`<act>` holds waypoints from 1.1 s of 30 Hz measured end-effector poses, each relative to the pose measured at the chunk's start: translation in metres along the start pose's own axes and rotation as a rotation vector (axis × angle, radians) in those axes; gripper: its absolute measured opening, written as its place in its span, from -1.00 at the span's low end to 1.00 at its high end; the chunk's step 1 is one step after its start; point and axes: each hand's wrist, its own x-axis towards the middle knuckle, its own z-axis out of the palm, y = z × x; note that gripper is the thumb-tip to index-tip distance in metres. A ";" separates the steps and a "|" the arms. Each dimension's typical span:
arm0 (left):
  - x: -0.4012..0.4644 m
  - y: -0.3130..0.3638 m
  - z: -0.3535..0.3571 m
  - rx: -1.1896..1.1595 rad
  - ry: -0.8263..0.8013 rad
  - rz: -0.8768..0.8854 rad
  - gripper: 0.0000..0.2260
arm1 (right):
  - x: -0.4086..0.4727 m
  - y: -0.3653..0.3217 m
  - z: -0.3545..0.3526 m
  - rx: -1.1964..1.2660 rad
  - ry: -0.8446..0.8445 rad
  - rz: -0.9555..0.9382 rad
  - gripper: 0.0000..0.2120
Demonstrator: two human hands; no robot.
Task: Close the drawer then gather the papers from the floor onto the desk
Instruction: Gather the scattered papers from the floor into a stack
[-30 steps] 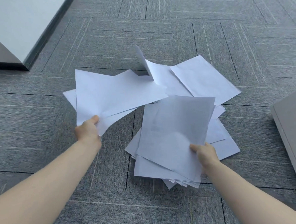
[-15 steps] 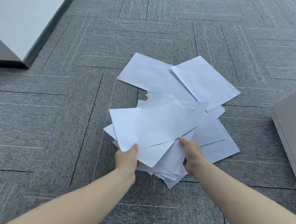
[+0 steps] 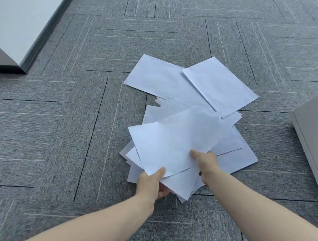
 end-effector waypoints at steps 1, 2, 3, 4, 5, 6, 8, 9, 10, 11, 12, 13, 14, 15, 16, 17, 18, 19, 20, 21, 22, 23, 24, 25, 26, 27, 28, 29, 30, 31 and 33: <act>0.005 0.003 -0.004 0.007 0.038 0.024 -0.80 | 0.000 -0.001 -0.001 0.001 0.010 -0.024 -0.91; 0.011 0.008 -0.009 0.021 0.092 0.069 -0.76 | 0.001 -0.003 -0.004 -0.002 0.013 -0.049 -0.90; 0.018 0.016 -0.014 0.055 0.146 0.129 -0.71 | 0.003 -0.004 -0.007 -0.011 0.015 -0.078 -0.89; 0.024 0.026 -0.019 0.112 0.197 0.197 -0.65 | 0.004 -0.004 -0.010 -0.040 0.026 -0.097 -0.88; 0.032 0.037 -0.025 0.207 0.242 0.274 -0.59 | 0.008 -0.003 -0.013 -0.080 0.039 -0.112 -0.85; 0.039 0.048 -0.030 0.326 0.275 0.343 -0.56 | 0.011 -0.002 -0.017 -0.133 0.057 -0.116 -0.83; 0.054 0.067 -0.036 0.536 0.281 0.435 -0.59 | 0.014 -0.002 -0.024 -0.252 0.097 -0.117 -0.79; 0.061 0.073 -0.037 0.615 0.261 0.453 -0.60 | 0.014 -0.002 -0.027 -0.313 0.108 -0.123 -0.78; 0.066 0.077 -0.037 0.670 0.240 0.456 -0.60 | 0.012 -0.003 -0.031 -0.359 0.111 -0.128 -0.78; 0.069 0.079 -0.037 0.709 0.217 0.438 -0.58 | 0.011 -0.004 -0.034 -0.377 0.108 -0.142 -0.81; 0.073 0.081 -0.037 0.737 0.191 0.434 -0.55 | 0.008 -0.006 -0.035 -0.360 0.097 -0.151 -0.84; 0.074 0.083 -0.036 0.760 0.160 0.418 -0.51 | 0.007 -0.006 -0.036 -0.320 0.067 -0.173 -0.83; 0.077 0.083 -0.035 0.768 0.129 0.416 -0.47 | 0.006 -0.007 -0.038 -0.267 0.030 -0.196 -0.81; 0.079 0.084 -0.035 0.761 0.105 0.409 -0.42 | 0.007 -0.007 -0.039 -0.213 -0.003 -0.218 -0.78; 0.081 0.085 -0.035 0.738 0.086 0.408 -0.38 | 0.007 -0.008 -0.041 -0.168 -0.034 -0.231 -0.77; 0.082 0.087 -0.036 0.699 0.067 0.394 -0.35 | 0.007 -0.010 -0.043 -0.128 -0.065 -0.240 -0.77; 0.083 0.090 -0.037 0.654 0.031 0.380 -0.31 | 0.007 -0.012 -0.045 -0.103 -0.094 -0.251 -0.77; 0.084 0.093 -0.040 0.589 -0.025 0.352 -0.25 | 0.007 -0.013 -0.047 -0.088 -0.121 -0.263 -0.77; 0.083 0.096 -0.043 0.503 -0.099 0.314 -0.17 | 0.008 -0.014 -0.048 -0.082 -0.152 -0.270 -0.77; 0.081 0.099 -0.045 0.407 -0.178 0.269 -0.09 | 0.008 -0.015 -0.047 -0.066 -0.188 -0.273 -0.78; 0.081 0.101 -0.047 0.325 -0.240 0.229 -0.04 | 0.007 -0.015 -0.046 -0.045 -0.228 -0.267 -0.79; 0.081 0.100 -0.047 0.272 -0.288 0.207 -0.05 | 0.005 -0.016 -0.044 -0.013 -0.264 -0.256 -0.80; 0.079 0.100 -0.047 0.252 -0.323 0.195 -0.10 | 0.006 -0.016 -0.041 0.018 -0.288 -0.244 -0.81; 0.077 0.098 -0.047 0.253 -0.343 0.187 -0.16 | 0.006 -0.016 -0.038 0.049 -0.303 -0.238 -0.83; 0.075 0.096 -0.046 0.253 -0.351 0.179 -0.25 | 0.007 -0.017 -0.034 0.070 -0.303 -0.236 -0.84; 0.074 0.094 -0.046 0.246 -0.345 0.174 -0.35 | 0.007 -0.018 -0.030 0.084 -0.301 -0.241 -0.85; 0.074 0.092 -0.047 0.235 -0.332 0.174 -0.42 | 0.006 -0.020 -0.026 0.085 -0.294 -0.259 -0.86; 0.074 0.090 -0.048 0.226 -0.316 0.173 -0.46 | 0.006 -0.022 -0.022 0.084 -0.287 -0.269 -0.86; 0.074 0.089 -0.049 0.226 -0.302 0.170 -0.47 | 0.006 -0.024 -0.019 0.077 -0.288 -0.279 -0.87; 0.075 0.087 -0.050 0.238 -0.284 0.167 -0.48 | 0.006 -0.027 -0.017 0.062 -0.293 -0.284 -0.89; 0.075 0.087 -0.053 0.275 -0.226 0.167 -0.57 | 0.009 -0.033 -0.018 -0.026 -0.263 -0.307 -0.88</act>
